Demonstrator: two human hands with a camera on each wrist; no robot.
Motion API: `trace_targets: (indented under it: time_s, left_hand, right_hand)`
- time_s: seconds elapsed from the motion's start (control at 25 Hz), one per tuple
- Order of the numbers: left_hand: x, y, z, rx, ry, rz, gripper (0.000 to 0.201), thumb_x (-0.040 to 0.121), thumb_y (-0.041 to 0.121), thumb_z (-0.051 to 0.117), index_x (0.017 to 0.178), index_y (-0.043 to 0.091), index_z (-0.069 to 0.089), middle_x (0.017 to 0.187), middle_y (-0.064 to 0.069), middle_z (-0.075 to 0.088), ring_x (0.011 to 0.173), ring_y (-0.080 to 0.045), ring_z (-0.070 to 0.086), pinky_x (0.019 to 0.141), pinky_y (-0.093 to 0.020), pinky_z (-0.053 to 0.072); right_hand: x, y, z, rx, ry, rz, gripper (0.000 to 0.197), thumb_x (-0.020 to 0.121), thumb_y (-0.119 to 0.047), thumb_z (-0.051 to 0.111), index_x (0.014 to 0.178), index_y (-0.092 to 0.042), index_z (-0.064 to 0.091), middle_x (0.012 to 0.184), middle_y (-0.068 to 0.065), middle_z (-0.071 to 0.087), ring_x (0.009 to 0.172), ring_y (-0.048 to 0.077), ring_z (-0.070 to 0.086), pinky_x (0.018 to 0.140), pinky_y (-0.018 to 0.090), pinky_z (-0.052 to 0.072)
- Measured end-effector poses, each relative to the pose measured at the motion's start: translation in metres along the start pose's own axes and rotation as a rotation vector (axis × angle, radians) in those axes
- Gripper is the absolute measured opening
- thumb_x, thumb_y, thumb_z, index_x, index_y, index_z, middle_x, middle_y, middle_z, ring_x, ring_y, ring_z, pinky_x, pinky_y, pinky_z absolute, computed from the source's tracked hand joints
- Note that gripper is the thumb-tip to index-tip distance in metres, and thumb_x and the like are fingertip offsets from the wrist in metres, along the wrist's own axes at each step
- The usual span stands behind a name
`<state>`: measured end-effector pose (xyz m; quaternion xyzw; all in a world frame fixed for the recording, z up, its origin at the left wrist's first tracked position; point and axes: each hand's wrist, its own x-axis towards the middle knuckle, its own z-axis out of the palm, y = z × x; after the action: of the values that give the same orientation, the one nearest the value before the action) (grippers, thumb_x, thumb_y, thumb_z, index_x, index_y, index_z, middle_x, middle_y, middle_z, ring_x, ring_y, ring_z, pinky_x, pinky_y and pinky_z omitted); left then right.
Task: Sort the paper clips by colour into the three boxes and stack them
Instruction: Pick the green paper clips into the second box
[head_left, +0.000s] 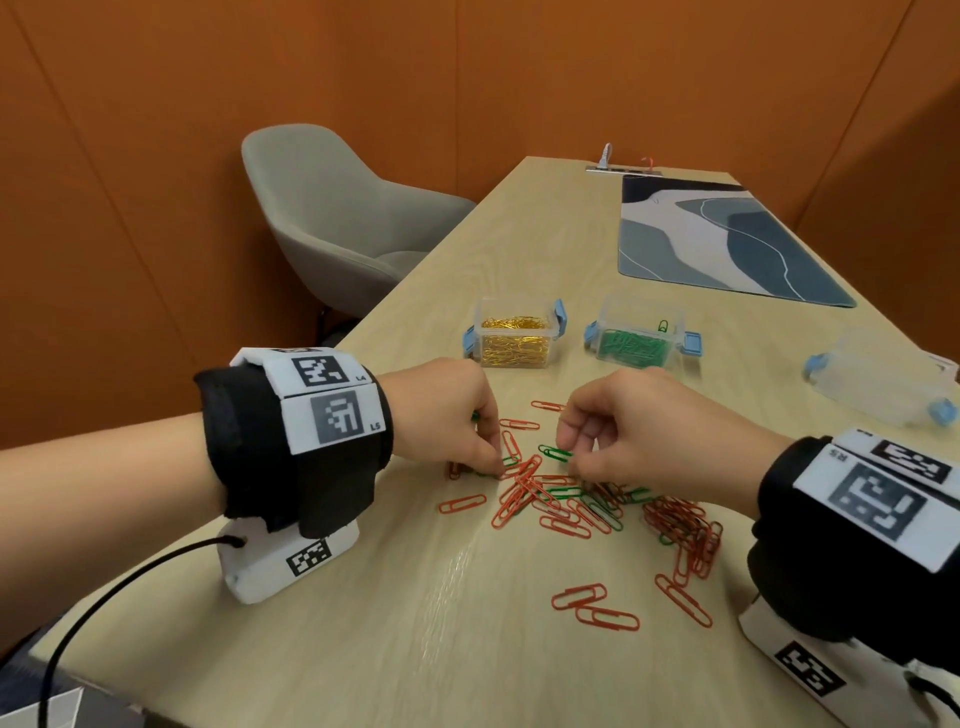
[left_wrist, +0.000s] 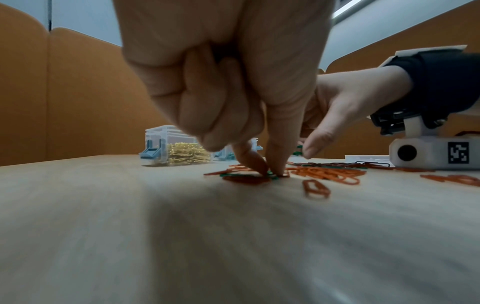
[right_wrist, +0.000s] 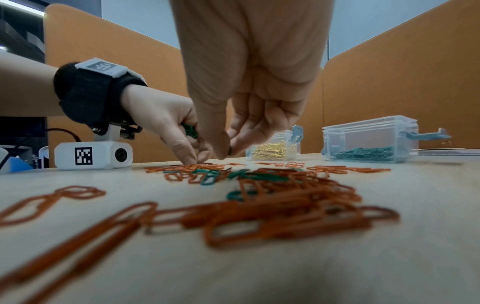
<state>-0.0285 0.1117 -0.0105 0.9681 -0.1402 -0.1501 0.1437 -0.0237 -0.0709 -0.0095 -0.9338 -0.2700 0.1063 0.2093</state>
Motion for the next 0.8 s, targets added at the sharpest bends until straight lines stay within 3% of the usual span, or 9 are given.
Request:
trace_targets:
  time_s: [0.08,0.2,0.32,0.44,0.56,0.68,0.8]
  left_hand:
    - [-0.003,-0.002,0.0,0.002,-0.036,-0.033,0.023,0.083,0.037,0.064,0.097,0.019,0.07,0.096,0.006,0.066,0.085,-0.006,0.055,0.084,-0.022,0.047]
    - [-0.008,-0.002,0.001,0.01,-0.086,-0.043,0.014,0.084,0.036,0.062,0.088,0.023,0.065,0.089,0.007,0.061,0.079,-0.007,0.052,0.073,-0.019,0.043]
    - [-0.011,0.0,0.002,0.046,-0.098,-0.06,0.018,0.089,0.038,0.053,0.081,0.022,0.058,0.082,0.005,0.057,0.072,-0.009,0.048,0.066,-0.02,0.041]
    - [-0.012,0.001,0.001,0.026,-0.058,-0.062,0.033,0.096,0.037,0.036,0.068,0.023,0.045,0.07,0.003,0.046,0.064,-0.009,0.042,0.059,-0.022,0.034]
    - [-0.012,0.003,0.0,-0.032,-0.011,-0.035,0.039,0.098,0.033,0.032,0.064,0.017,0.043,0.063,0.0,0.038,0.058,-0.011,0.036,0.057,-0.023,0.032]
    - [-0.012,0.002,-0.003,-0.173,-0.001,-0.057,0.038,0.097,0.031,0.039,0.063,0.017,0.046,0.055,0.005,0.041,0.045,-0.006,0.037,0.046,-0.014,0.034]
    - [-0.012,-0.003,-0.007,-0.491,-0.119,-0.155,0.031,0.097,0.024,0.044,0.067,0.016,0.048,0.05,0.004,0.044,0.036,-0.006,0.033,0.033,-0.015,0.027]
  right_hand:
    - [-0.004,-0.001,-0.001,0.032,-0.024,-0.004,0.015,0.078,-0.011,0.066,0.081,-0.025,0.068,0.069,-0.011,0.064,0.052,-0.012,0.052,0.051,0.002,0.04]
    - [-0.008,-0.003,-0.001,-0.003,-0.092,0.008,0.009,0.078,-0.018,0.071,0.085,-0.024,0.072,0.068,-0.014,0.063,0.054,-0.013,0.053,0.051,0.002,0.04]
    - [-0.008,-0.004,-0.001,-0.066,-0.097,0.021,0.009,0.079,-0.023,0.07,0.088,-0.023,0.072,0.067,-0.015,0.06,0.056,-0.004,0.055,0.05,0.003,0.039]
    - [-0.007,-0.006,0.001,-0.108,-0.131,0.038,0.007,0.081,-0.028,0.067,0.087,-0.025,0.067,0.069,-0.014,0.056,0.062,0.001,0.053,0.058,0.009,0.044]
    - [-0.008,-0.006,0.002,-0.146,-0.15,0.027,0.007,0.08,-0.029,0.067,0.083,-0.025,0.062,0.069,-0.013,0.052,0.063,0.004,0.051,0.064,0.019,0.048]
    - [-0.008,-0.006,0.003,-0.166,-0.156,0.017,0.008,0.078,-0.029,0.068,0.082,-0.023,0.062,0.069,-0.012,0.051,0.065,0.005,0.05,0.068,0.024,0.05]
    - [-0.007,-0.004,0.001,-0.157,-0.124,0.001,0.007,0.08,-0.027,0.066,0.085,-0.023,0.064,0.069,-0.012,0.053,0.064,0.004,0.051,0.065,0.019,0.048]
